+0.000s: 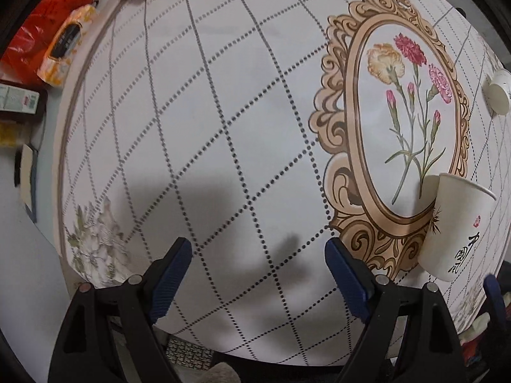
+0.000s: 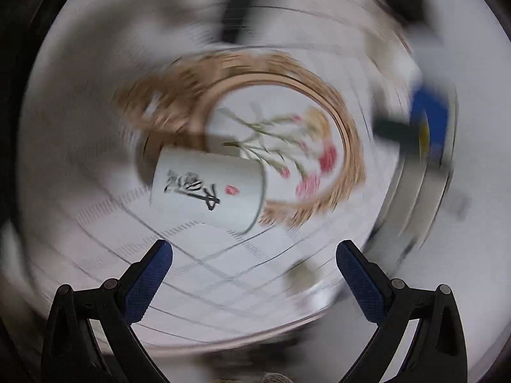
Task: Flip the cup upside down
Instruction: 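Pass the cup from the left gripper while the right gripper closes on it, then rotate the held cup with the right gripper until its rim faces down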
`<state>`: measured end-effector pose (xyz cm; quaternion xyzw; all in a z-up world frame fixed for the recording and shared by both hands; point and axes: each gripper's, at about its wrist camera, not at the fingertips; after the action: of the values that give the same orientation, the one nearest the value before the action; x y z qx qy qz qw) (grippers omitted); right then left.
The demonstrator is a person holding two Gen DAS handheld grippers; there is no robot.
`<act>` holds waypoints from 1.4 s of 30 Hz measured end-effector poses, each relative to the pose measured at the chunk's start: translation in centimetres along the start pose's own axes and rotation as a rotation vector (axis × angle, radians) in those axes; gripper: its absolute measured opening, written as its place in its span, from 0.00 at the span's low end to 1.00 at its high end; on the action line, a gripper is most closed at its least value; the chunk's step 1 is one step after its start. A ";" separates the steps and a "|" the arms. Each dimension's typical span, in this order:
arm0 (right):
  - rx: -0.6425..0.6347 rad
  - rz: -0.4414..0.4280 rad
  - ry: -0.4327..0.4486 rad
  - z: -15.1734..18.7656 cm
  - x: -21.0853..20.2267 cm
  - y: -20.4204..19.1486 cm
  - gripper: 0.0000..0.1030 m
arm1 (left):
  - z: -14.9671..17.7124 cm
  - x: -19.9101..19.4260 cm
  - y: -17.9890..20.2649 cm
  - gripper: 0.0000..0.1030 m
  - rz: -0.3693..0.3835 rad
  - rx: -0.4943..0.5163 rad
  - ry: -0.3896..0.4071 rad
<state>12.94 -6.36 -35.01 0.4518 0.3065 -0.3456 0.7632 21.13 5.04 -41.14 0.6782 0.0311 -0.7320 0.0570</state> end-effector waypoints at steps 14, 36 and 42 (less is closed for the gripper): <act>-0.857 0.221 0.130 1.8 5.9 -7.6 0.93 | -0.2 4.0 0.5 0.83 0.021 -0.002 -0.071; -1.018 0.198 0.144 0.5 9.5 -4.9 0.71 | -2.3 5.0 -4.3 0.83 0.018 -0.017 -0.067; -0.994 0.169 0.143 -0.6 10.3 -2.8 0.66 | -2.0 5.3 -4.0 0.83 0.009 -0.013 -0.064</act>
<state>16.49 -9.45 -44.65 0.0801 0.4475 -0.0632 0.8884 22.27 9.02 -46.68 0.6540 0.0309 -0.7530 0.0659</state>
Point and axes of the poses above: each gripper's, at about its wrist camera, not at the fingertips, and x roughly the way its jaws point, y to its right, z to its underside, and after that the axes turned 4 degrees about x, right-handed
